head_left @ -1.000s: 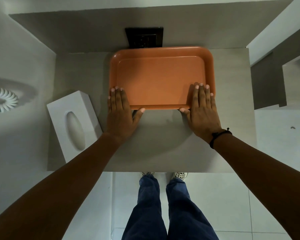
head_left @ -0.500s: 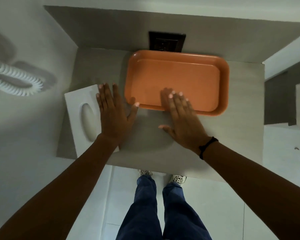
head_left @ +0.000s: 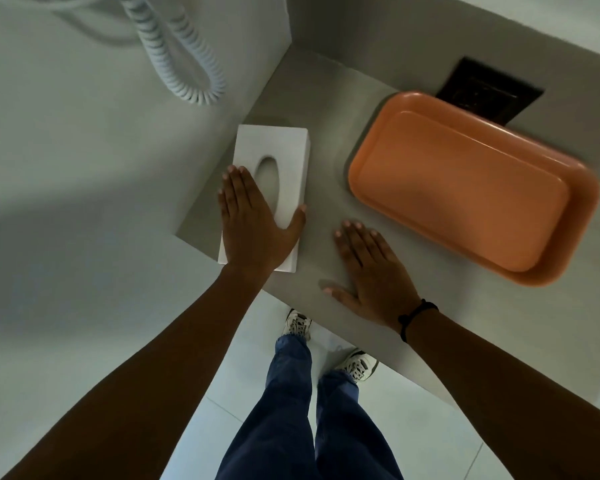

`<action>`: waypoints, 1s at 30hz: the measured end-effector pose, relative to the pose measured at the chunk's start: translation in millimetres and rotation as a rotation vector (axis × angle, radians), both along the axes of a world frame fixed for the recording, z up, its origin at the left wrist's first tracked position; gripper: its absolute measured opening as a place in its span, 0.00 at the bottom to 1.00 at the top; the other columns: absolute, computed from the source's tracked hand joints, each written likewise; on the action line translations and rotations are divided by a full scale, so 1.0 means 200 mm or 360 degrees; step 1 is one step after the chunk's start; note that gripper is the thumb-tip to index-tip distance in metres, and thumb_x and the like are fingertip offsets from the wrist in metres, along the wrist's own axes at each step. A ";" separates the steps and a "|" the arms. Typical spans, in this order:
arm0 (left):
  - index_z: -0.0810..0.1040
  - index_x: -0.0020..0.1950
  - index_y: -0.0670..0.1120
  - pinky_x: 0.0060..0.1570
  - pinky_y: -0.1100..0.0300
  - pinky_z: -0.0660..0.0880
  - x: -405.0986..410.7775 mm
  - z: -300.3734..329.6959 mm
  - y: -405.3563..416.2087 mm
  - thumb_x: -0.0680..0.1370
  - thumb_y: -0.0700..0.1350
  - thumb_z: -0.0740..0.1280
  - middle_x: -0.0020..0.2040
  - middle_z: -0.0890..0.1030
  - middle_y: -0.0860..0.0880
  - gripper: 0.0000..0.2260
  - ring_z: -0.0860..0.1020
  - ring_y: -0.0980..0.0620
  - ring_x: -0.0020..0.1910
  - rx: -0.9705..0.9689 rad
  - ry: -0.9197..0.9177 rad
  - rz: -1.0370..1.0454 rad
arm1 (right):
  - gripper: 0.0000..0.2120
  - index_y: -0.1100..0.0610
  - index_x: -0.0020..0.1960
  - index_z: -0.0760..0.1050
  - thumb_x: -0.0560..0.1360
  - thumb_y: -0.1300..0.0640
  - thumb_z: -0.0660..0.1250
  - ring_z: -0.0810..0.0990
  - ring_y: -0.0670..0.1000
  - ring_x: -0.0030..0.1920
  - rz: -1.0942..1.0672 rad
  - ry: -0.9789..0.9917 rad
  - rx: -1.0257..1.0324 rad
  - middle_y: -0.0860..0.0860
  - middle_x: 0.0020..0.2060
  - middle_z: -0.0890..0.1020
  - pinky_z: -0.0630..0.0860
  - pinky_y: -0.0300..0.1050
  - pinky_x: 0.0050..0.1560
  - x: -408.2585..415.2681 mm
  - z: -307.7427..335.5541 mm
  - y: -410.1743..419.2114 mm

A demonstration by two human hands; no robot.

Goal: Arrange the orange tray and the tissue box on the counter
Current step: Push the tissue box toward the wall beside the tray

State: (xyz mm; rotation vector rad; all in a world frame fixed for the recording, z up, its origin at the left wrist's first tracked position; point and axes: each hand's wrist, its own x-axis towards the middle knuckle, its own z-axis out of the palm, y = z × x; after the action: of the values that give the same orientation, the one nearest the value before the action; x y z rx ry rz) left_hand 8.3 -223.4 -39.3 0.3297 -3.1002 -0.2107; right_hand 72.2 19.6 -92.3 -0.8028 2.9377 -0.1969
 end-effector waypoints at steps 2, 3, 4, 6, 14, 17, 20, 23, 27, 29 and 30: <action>0.49 0.86 0.34 0.86 0.44 0.49 -0.01 -0.01 0.01 0.77 0.76 0.59 0.87 0.54 0.34 0.56 0.53 0.36 0.87 0.0001 0.0015 -0.0015 | 0.48 0.60 0.88 0.56 0.82 0.26 0.55 0.58 0.60 0.89 -0.0011 0.0008 -0.0008 0.61 0.87 0.60 0.56 0.59 0.89 0.00 -0.03 0.00; 0.49 0.86 0.34 0.86 0.44 0.49 -0.02 -0.01 0.01 0.77 0.76 0.59 0.87 0.54 0.34 0.56 0.53 0.36 0.87 -0.0003 0.0018 -0.0030 | 0.48 0.60 0.88 0.56 0.82 0.26 0.55 0.58 0.60 0.89 -0.0017 0.0010 -0.0011 0.61 0.87 0.60 0.56 0.60 0.89 0.01 -0.03 0.00; 0.49 0.86 0.34 0.86 0.44 0.49 -0.03 -0.01 0.00 0.78 0.76 0.59 0.87 0.54 0.34 0.55 0.53 0.36 0.87 -0.0011 0.0019 -0.0046 | 0.48 0.59 0.88 0.56 0.82 0.26 0.55 0.58 0.61 0.89 -0.0018 0.0014 -0.0018 0.61 0.87 0.60 0.57 0.60 0.88 0.01 -0.04 0.00; 0.49 0.86 0.33 0.86 0.43 0.51 -0.06 -0.01 -0.01 0.78 0.75 0.59 0.86 0.54 0.34 0.55 0.53 0.36 0.87 -0.0021 0.0015 -0.0093 | 0.47 0.59 0.88 0.56 0.82 0.26 0.55 0.58 0.61 0.88 -0.0025 0.0021 -0.0028 0.61 0.87 0.60 0.57 0.60 0.88 0.01 -0.04 0.00; 0.49 0.86 0.33 0.86 0.43 0.53 -0.37 0.01 -0.04 0.78 0.75 0.57 0.87 0.53 0.34 0.54 0.54 0.36 0.87 -0.0103 -0.0023 -0.0374 | 0.46 0.59 0.88 0.57 0.83 0.27 0.55 0.59 0.60 0.88 -0.0055 0.0029 -0.0041 0.60 0.87 0.61 0.58 0.59 0.88 0.01 -0.03 0.00; 0.49 0.86 0.34 0.87 0.43 0.52 -0.49 0.01 -0.05 0.78 0.75 0.56 0.87 0.53 0.35 0.54 0.53 0.37 0.87 -0.0101 -0.0032 -0.0443 | 0.46 0.58 0.88 0.56 0.83 0.27 0.55 0.58 0.59 0.89 -0.0059 0.0022 -0.0044 0.60 0.88 0.60 0.57 0.58 0.89 0.01 -0.04 0.00; 0.48 0.87 0.34 0.87 0.45 0.51 -0.58 0.01 -0.04 0.78 0.75 0.56 0.87 0.52 0.36 0.54 0.52 0.38 0.88 -0.0100 -0.0048 -0.0486 | 0.46 0.58 0.89 0.55 0.83 0.27 0.55 0.57 0.59 0.89 -0.0062 0.0005 -0.0031 0.59 0.88 0.59 0.57 0.58 0.89 0.01 -0.05 0.00; 0.47 0.87 0.35 0.87 0.45 0.49 -0.67 0.02 -0.05 0.78 0.75 0.56 0.88 0.51 0.36 0.54 0.51 0.38 0.88 -0.0072 -0.0070 -0.0529 | 0.47 0.58 0.89 0.55 0.83 0.27 0.55 0.57 0.59 0.89 -0.0061 0.0000 -0.0039 0.59 0.88 0.59 0.57 0.59 0.89 0.02 -0.06 0.00; 0.47 0.87 0.36 0.87 0.45 0.49 -0.78 0.03 -0.05 0.76 0.77 0.53 0.88 0.50 0.37 0.55 0.50 0.39 0.88 -0.0074 -0.0076 -0.0583 | 0.46 0.57 0.89 0.56 0.83 0.27 0.55 0.56 0.58 0.89 -0.0073 0.0009 -0.0085 0.58 0.88 0.59 0.54 0.57 0.90 0.02 -0.06 0.00; 0.47 0.87 0.36 0.87 0.45 0.49 -0.82 0.03 -0.05 0.77 0.77 0.52 0.88 0.50 0.37 0.55 0.50 0.39 0.88 -0.0098 -0.0069 -0.0603 | 0.46 0.57 0.89 0.55 0.83 0.27 0.56 0.56 0.58 0.89 -0.0075 0.0017 -0.0098 0.58 0.88 0.59 0.51 0.56 0.90 0.02 -0.05 -0.01; 0.47 0.87 0.36 0.87 0.45 0.49 -0.84 0.03 -0.05 0.77 0.77 0.52 0.88 0.50 0.37 0.55 0.50 0.39 0.88 -0.0106 -0.0061 -0.0613 | 0.46 0.57 0.89 0.55 0.83 0.27 0.56 0.56 0.58 0.89 -0.0073 0.0017 -0.0101 0.58 0.88 0.58 0.50 0.56 0.90 0.02 -0.05 -0.01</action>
State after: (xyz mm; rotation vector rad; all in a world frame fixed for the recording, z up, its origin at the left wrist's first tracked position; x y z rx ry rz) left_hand -159.8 -233.0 -33.3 -0.2720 -3.1683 -0.1051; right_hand 76.0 18.5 -102.1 -0.7470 2.9755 -0.2917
